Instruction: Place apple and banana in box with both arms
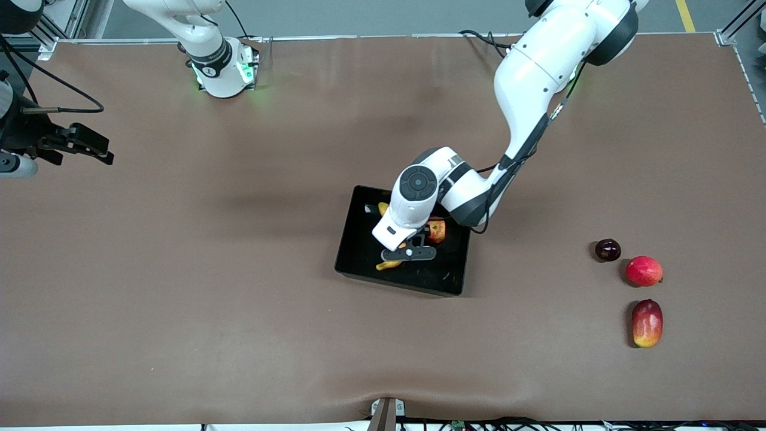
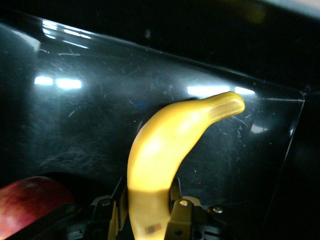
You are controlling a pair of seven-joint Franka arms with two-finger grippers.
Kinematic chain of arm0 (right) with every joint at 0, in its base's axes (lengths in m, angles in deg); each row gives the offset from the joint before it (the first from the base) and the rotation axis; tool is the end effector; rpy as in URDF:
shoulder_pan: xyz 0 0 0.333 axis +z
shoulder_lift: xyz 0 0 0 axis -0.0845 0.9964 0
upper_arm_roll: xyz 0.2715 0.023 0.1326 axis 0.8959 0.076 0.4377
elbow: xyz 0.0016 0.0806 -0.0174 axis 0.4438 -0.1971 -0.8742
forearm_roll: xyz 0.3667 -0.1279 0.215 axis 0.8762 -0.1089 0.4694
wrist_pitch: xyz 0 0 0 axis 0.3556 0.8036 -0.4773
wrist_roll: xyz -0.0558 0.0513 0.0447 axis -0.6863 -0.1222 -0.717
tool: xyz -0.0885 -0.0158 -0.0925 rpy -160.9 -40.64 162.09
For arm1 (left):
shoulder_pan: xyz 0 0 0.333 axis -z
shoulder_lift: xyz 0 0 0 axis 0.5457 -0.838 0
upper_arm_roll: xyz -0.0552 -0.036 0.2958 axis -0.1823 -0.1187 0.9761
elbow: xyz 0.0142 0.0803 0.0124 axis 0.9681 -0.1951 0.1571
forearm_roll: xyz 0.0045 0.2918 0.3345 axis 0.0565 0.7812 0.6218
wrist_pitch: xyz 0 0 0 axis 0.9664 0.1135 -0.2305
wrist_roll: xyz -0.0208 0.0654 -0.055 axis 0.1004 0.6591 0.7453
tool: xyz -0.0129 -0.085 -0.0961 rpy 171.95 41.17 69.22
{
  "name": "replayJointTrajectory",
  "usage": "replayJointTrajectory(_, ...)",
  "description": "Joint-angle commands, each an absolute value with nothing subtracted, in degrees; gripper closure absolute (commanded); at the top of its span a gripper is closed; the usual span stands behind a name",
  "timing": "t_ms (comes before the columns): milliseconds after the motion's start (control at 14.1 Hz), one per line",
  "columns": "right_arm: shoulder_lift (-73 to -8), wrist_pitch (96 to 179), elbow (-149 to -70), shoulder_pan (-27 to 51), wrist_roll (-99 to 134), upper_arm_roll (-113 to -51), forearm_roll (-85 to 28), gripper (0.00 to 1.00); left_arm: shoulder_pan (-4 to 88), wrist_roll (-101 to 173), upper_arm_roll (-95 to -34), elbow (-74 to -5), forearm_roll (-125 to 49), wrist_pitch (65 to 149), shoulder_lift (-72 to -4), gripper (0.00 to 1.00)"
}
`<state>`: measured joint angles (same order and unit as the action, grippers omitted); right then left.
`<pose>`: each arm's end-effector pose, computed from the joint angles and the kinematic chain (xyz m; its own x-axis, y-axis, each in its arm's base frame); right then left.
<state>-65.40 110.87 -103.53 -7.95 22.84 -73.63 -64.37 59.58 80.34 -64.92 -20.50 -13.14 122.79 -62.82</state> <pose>0.5947 -0.0002 0.5769 0.9987 -0.0128 -0.0503 -0.0136 -0.9998 -0.0158 0.5772 -0.5125 0.1431 0.9983 0.0485 0.0326 0.0452 -0.9943 0.0966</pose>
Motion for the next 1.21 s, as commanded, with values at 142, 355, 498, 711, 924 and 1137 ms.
replayJointTrajectory(142,-66.5,111.1,-104.4,-8.3,22.3,-73.4,-64.1,0.0,61.3,81.4,-63.6,-19.1,-12.8,125.2,-64.9,0.55)
replayJointTrajectory(355,-66.5,111.0,-104.3,-8.4,22.3,-73.6,-62.9,0.0,61.1,81.4,-63.4,-19.1,-12.4,124.7,-63.0,0.0)
replayJointTrajectory(498,-66.5,111.2,-104.6,-8.8,22.3,-73.7,-62.7,0.0,60.1,81.1,-62.1,-19.1,-11.8,120.2,-56.8,0.0)
replayJointTrajectory(711,-66.6,110.8,-104.4,-8.6,22.3,-73.7,-62.6,0.0,56.0,80.0,-62.1,-19.2,-12.2,110.4,-47.0,0.0)
replayJointTrajectory(924,-66.5,110.8,-104.5,-8.7,22.3,-73.7,-62.6,0.0,49.8,72.1,-62.1,-19.5,-12.0,104.1,-39.9,0.0)
replayJointTrajectory(1137,-66.5,111.1,-104.5,-8.5,22.2,-73.7,-62.6,0.0,42.5,67.5,-62.7,-19.5,-12.8,100.5,-34.9,0.0)
